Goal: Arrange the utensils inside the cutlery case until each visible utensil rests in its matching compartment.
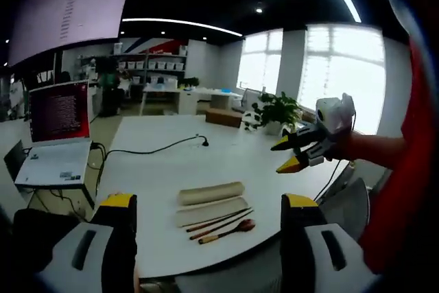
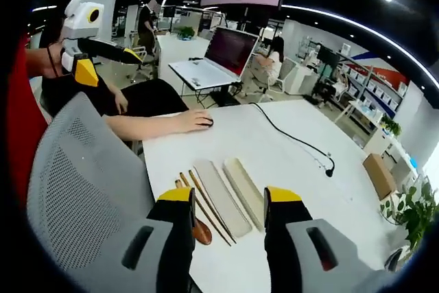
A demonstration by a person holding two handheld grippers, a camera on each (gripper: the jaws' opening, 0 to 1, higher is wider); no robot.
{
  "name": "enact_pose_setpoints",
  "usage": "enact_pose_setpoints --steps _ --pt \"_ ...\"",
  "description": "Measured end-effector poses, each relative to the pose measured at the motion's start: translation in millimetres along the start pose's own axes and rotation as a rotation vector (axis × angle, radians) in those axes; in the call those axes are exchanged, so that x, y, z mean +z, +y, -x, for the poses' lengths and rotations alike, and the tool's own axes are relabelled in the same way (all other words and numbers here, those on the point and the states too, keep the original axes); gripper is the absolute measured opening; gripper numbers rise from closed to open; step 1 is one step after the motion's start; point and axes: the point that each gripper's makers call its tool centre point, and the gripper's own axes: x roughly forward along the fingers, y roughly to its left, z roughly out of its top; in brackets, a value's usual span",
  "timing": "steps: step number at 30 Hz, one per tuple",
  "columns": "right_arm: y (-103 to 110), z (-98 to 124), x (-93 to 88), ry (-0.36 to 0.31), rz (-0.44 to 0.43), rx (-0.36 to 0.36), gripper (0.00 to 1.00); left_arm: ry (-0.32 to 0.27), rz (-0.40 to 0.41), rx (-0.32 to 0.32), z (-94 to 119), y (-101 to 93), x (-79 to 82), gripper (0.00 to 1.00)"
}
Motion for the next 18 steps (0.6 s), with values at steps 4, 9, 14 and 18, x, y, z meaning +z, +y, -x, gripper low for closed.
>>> enact_pose_setpoints --steps 4,9,14,18 --pt "9 -4 3.5 -0.017 0.015 0.045 0.35 -0.012 0.022 -0.001 3 -2.6 -1.9 0.90" --pt "12 -14 -1.7 0.019 0.065 0.061 0.37 0.013 0.028 0.022 4 -0.1 -9.4 0.88" --pt "10 -24 -3.4 0.040 0.099 0.056 0.36 0.012 0.009 0.019 4 -2.7 -6.2 0.90" --pt "12 -30 -3.1 0.043 0.097 0.060 0.33 0.000 -0.005 0.021 6 -5.5 -2.4 0.92"
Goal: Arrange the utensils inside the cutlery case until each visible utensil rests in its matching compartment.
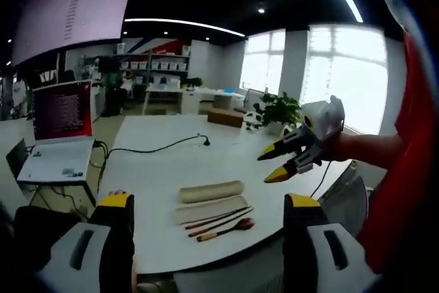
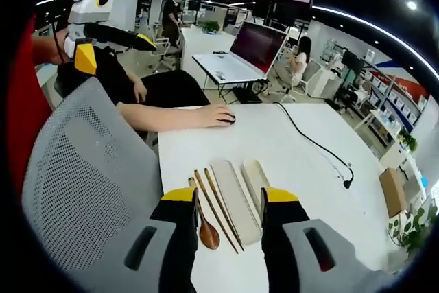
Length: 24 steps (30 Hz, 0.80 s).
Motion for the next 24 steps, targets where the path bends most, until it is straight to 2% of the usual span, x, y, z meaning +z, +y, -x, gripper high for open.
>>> enact_pose_setpoints --steps 3,10,15,17,19,24 --pt "2 -3 1.2 -0.007 -0.004 0.012 0.30 0.018 0.002 0.005 2 -0.1 -5.4 0.91" --pt "6 -16 -4.0 0.041 0.054 0.024 0.31 0.041 0.008 0.011 9 1.2 -13.5 0.90" --pt "14 -26 -8.3 0.069 0.099 0.054 0.30 0.033 0.040 0.036 11 9.0 -14.4 0.89" --pt "16 -30 -10.3 0.079 0.105 0.063 0.30 0.004 0.067 0.036 14 9.2 -8.2 0.89" --pt "18 -34 -9.6 0.084 0.116 0.068 0.30 0.004 0.062 0.039 16 9.1 -8.1 0.89" --pt "28 -42 -8.8 0.092 0.136 0.104 0.30 0.044 0.028 0.064 21 12.7 -19.1 0.89"
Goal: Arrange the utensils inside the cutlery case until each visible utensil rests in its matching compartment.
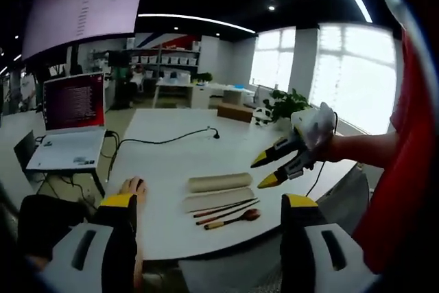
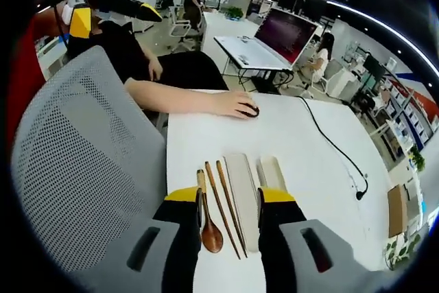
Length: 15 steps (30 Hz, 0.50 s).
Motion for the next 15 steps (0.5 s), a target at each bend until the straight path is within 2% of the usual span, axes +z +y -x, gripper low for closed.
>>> enact_pose_setpoints --steps 4,8,10,12,15 --pt "3 -6 -0.7 0.016 0.029 0.013 0.30 -0.004 0.018 0.018 4 0.1 -3.1 0.87" --pt "-7 -16 -21.5 0.122 0.026 -0.007 0.29 0.009 0.017 0.029 6 -0.7 -8.5 0.86" --pt "-13 -19 -17.3 0.089 0.006 -0.028 0.34 0.014 0.017 0.031 7 -1.5 -9.8 0.86" --pt "-9 -21 -13.4 0.062 -0.046 -0.003 0.41 0.015 0.014 0.034 8 -1.8 -9.5 0.86" --pt "-10 -26 -20.7 0.086 -0.076 0.008 0.37 0.009 0.014 0.045 9 0.2 -7.8 0.85"
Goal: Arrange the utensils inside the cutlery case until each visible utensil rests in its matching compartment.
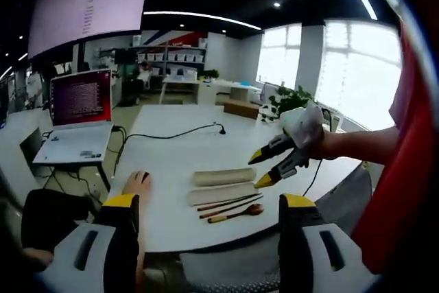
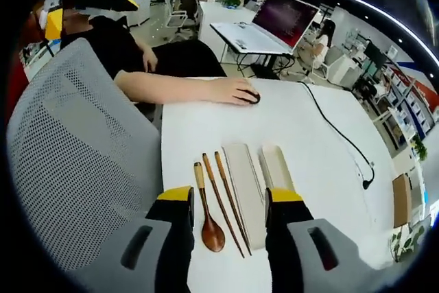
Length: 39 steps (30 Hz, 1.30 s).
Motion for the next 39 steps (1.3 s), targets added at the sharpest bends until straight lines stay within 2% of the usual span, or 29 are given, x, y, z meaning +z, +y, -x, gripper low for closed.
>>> enact_pose_setpoints --steps 3,4,5,8,13,16,25,30,34,36,39 --pt "3 -6 -6.2 0.000 -0.028 0.019 0.36 -0.002 0.004 0.002 0 0.7 0.8 0.85" --pt "8 -9 -7.9 -0.009 -0.072 0.044 0.36 -0.003 0.003 0.003 0 0.1 1.3 0.85" --pt "10 -13 -15.2 0.017 -0.115 0.063 0.36 -0.004 0.002 0.001 0 -0.7 1.9 0.85" --pt "6 -18 -18.7 0.005 -0.110 0.043 0.35 -0.003 -0.004 -0.007 -2 -4.2 2.7 0.85" --pt "17 -17 -23.6 0.028 -0.141 0.061 0.35 -0.004 -0.006 -0.013 -2 -6.8 2.3 0.85" --pt "24 -17 -25.6 0.040 -0.125 0.069 0.35 0.006 -0.006 -0.009 0 -5.8 -1.2 0.85" --pt "23 -28 -30.8 0.072 -0.098 0.077 0.35 -0.006 0.028 0.030 10 12.1 -5.4 0.84" --pt "22 -38 -28.0 0.065 -0.062 0.076 0.34 -0.008 0.033 0.036 14 15.7 -5.9 0.84" --pt "23 -43 -24.4 0.064 -0.048 0.086 0.33 -0.010 0.026 0.037 16 12.7 -4.8 0.84" --pt "22 -44 -22.7 0.067 -0.025 0.089 0.32 -0.014 -0.027 0.042 21 13.0 -3.1 0.85" --pt "24 -43 -21.5 0.078 0.014 0.095 0.32 0.002 -0.022 0.045 23 15.3 -11.2 0.84"
